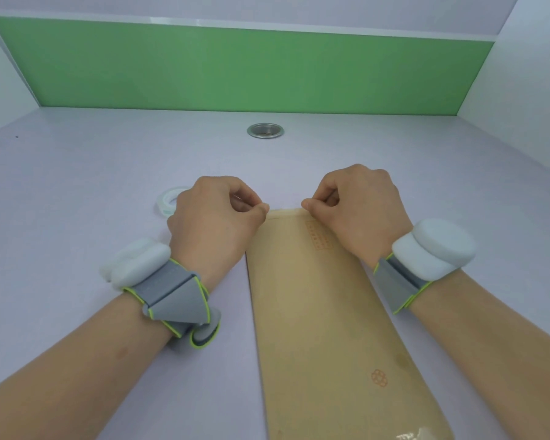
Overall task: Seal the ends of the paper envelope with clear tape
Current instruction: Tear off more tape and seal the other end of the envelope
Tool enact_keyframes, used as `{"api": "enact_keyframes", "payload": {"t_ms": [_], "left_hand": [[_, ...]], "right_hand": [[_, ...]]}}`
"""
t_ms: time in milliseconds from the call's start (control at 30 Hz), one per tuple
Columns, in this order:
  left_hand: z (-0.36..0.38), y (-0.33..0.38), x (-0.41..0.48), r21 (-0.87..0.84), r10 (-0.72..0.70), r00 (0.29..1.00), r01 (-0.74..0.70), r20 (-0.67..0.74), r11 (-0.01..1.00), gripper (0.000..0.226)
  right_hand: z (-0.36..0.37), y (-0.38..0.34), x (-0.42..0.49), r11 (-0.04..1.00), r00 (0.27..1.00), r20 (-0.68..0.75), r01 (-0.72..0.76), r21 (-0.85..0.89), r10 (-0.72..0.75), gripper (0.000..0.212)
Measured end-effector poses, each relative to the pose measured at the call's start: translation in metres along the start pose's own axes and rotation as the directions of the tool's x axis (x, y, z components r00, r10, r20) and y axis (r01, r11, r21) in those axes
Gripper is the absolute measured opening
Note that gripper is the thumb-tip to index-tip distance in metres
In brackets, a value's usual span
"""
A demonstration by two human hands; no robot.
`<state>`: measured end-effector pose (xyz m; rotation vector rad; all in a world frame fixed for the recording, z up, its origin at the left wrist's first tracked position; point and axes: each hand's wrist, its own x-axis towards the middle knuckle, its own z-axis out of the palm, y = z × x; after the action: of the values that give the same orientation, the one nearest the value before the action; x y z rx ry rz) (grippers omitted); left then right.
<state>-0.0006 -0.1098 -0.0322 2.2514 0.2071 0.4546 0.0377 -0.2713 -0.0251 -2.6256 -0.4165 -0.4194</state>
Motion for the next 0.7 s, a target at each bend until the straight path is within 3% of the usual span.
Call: {"api": "enact_keyframes", "payload": {"t_ms": [700], "left_hand": [[0.0044, -0.0016, 0.0031, 0.017, -0.045, 0.999, 0.044, 0.025, 0.999, 0.005]], "right_hand": [[0.0054, 0.0026, -0.0016, 0.999, 0.999, 0.020, -0.033, 0.025, 0.033, 0.017]]}}
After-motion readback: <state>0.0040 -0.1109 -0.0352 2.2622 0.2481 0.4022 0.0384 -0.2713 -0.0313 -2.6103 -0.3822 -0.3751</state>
